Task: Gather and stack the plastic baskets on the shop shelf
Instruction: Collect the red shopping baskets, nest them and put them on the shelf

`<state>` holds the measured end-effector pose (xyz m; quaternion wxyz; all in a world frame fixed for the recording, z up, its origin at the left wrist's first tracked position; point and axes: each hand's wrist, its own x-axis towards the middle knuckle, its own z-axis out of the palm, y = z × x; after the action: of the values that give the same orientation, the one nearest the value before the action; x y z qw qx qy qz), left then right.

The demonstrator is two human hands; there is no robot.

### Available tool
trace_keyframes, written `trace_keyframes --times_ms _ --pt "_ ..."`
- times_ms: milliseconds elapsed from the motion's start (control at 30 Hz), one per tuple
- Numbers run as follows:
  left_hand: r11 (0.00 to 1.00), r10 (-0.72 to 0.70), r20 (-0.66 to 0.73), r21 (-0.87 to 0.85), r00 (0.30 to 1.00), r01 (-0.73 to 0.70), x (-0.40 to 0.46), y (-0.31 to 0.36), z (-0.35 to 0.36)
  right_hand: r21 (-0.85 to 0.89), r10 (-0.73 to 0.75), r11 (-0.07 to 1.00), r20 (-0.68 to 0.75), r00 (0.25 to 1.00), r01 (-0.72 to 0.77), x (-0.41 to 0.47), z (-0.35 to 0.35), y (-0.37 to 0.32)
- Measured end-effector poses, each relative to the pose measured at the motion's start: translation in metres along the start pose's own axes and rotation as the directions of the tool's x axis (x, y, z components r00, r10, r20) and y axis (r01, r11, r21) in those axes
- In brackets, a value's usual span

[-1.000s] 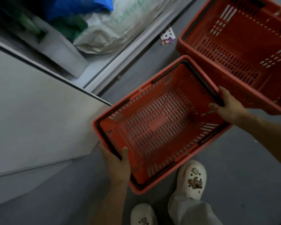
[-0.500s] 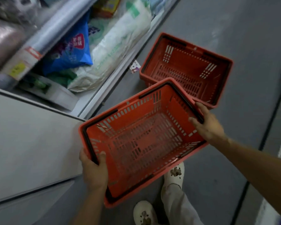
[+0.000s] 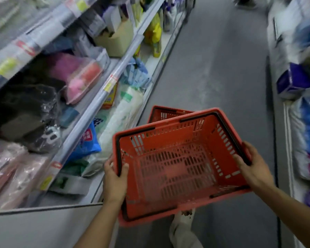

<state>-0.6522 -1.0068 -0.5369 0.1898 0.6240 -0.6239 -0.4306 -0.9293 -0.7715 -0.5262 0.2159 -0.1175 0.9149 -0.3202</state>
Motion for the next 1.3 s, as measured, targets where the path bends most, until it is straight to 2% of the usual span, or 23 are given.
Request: trace_keyframes --times_ms 133,333,500,700,867,1000,1100,1167,1300 --pt "0.999 0.037 0.098 0.013 0.994 -0.039 0.066 0.046 0.032 0.13 0.095 0.988 -0.084 0.992 -0.084 0.044 0.0 -0.008" --pt "0.998 0.053 0.22 -0.057 0.974 -0.041 0.156 0.108 0.089 0.268 0.254 0.939 -0.118 0.96 -0.215 0.106 0.019 -0.014" --pt "0.995 0.104 0.314 -0.036 0.944 -0.097 0.215 0.125 0.132 0.339 0.323 0.902 -0.125 0.938 -0.266 0.145 0.041 -0.017" --pt "0.996 0.066 0.371 0.026 0.926 -0.081 0.269 0.099 0.174 0.389 0.399 0.861 -0.12 0.909 -0.327 0.173 0.087 -0.003" --pt "0.994 -0.009 0.452 0.099 0.892 -0.04 0.307 0.057 0.212 0.378 0.487 0.812 -0.016 0.873 -0.445 0.201 0.128 0.025" --pt "0.972 -0.053 0.553 0.219 0.831 -0.083 0.332 0.012 0.235 0.222 0.497 0.839 0.059 0.866 -0.496 0.229 0.154 0.048" --pt "0.929 0.048 0.585 0.271 0.81 -0.251 0.338 -0.006 0.241 0.182 0.415 0.89 0.054 0.908 -0.418 0.246 0.167 0.062" --pt "0.911 0.13 0.596 0.244 0.792 -0.333 0.341 -0.014 0.246 0.193 0.39 0.899 0.057 0.919 -0.394 0.257 0.172 0.069" --pt "0.924 0.175 0.596 0.175 0.784 -0.339 0.343 -0.032 0.255 0.184 0.325 0.924 0.081 0.942 -0.334 0.272 0.182 0.078"
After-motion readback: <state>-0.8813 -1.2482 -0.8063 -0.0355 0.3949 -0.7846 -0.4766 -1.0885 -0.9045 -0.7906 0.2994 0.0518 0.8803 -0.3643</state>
